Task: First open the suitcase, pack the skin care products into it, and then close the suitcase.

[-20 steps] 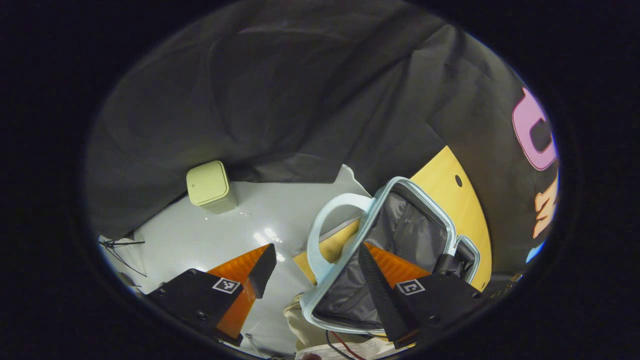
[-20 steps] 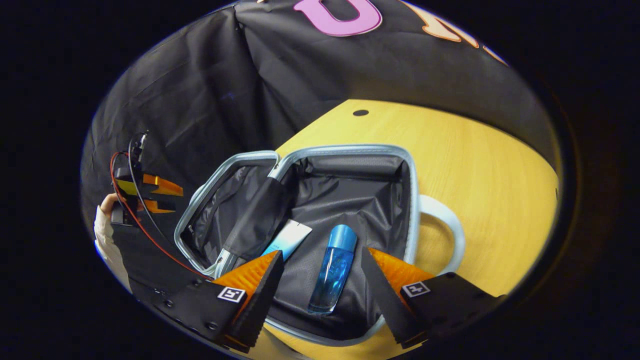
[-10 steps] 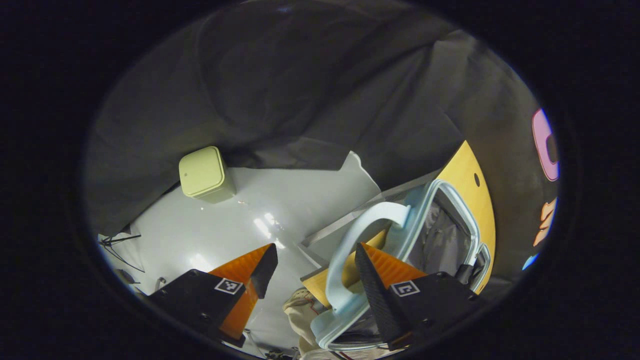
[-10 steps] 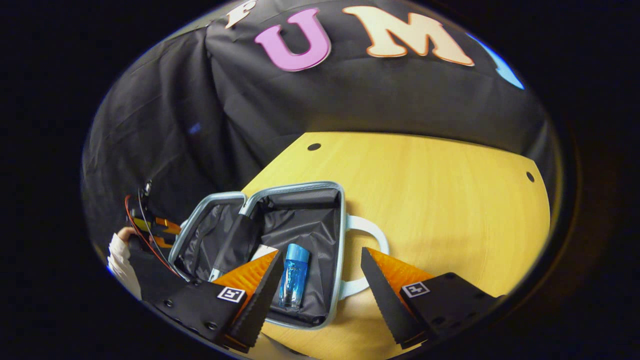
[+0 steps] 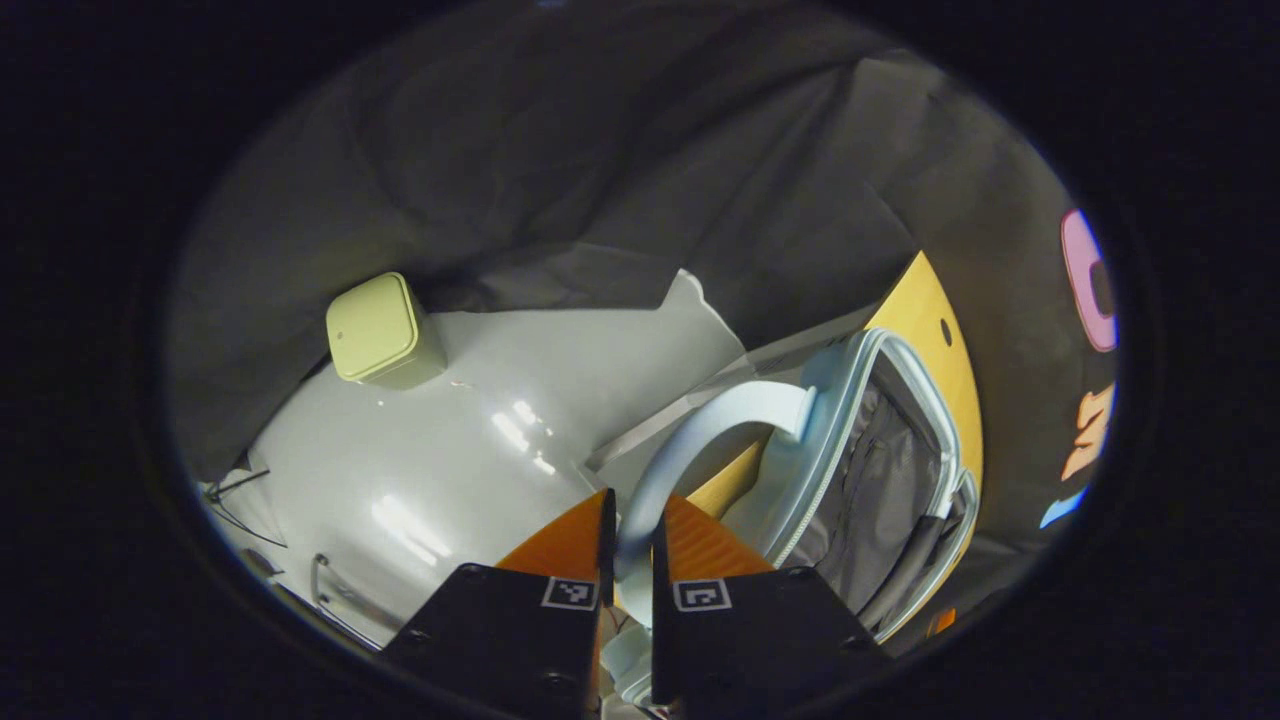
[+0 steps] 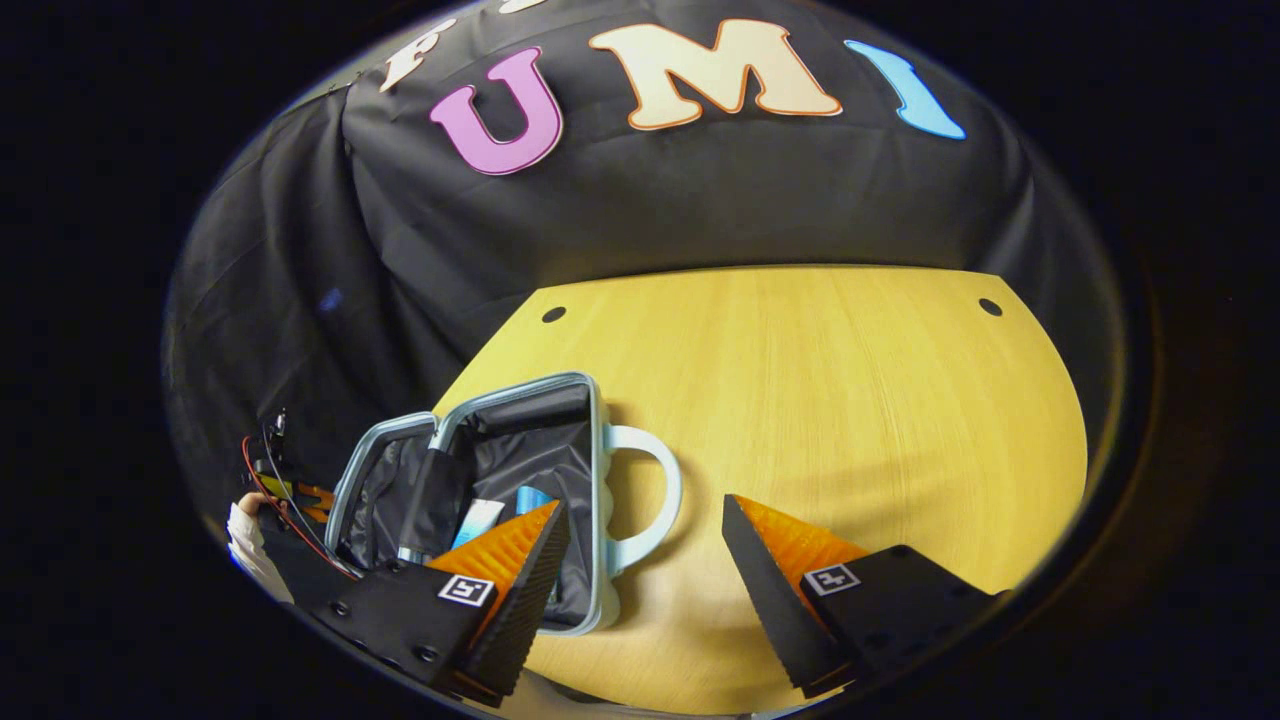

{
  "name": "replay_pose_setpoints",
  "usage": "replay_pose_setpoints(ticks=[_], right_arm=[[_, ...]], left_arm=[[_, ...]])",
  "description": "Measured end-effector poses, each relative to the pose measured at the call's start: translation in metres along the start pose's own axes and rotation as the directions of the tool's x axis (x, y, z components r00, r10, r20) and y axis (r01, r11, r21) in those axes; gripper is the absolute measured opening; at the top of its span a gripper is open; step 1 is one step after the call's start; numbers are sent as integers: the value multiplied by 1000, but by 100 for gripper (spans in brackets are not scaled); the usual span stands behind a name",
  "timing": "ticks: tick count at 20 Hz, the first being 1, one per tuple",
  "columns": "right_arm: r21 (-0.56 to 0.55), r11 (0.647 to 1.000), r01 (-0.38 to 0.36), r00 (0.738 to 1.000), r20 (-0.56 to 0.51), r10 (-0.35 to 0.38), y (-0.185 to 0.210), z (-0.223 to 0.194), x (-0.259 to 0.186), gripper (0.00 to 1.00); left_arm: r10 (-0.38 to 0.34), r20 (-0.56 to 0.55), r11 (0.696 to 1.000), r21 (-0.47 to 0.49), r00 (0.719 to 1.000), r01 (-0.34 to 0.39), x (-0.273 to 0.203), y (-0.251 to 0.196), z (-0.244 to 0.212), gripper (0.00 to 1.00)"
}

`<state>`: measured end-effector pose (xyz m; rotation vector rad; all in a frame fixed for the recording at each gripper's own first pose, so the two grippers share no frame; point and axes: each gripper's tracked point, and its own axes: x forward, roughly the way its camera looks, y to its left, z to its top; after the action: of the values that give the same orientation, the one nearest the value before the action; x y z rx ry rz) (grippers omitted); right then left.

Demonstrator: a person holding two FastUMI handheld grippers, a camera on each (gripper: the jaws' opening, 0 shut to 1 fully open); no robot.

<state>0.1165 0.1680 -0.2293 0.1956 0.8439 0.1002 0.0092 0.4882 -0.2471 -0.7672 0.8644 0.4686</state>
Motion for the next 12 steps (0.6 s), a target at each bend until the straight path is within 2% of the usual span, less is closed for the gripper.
replay_pose_setpoints(ticks=[4,7,12], right_arm=[[-13,1000,21,1000,-1,-21,-7,-8,-4,96],[-11,999,30,1000,-3,-30,-14,-12,-7,96],[10,1000,23,1000,9,-23,-28,-13,-15,96]], left_arm=[[-8,-7,1000,29,1000,8,-6,-7,1,8],[-42,2,998,45,999,42,-16,-16,-1,0],[-27,60,994,110,998,20,-50,-29,8,0]])
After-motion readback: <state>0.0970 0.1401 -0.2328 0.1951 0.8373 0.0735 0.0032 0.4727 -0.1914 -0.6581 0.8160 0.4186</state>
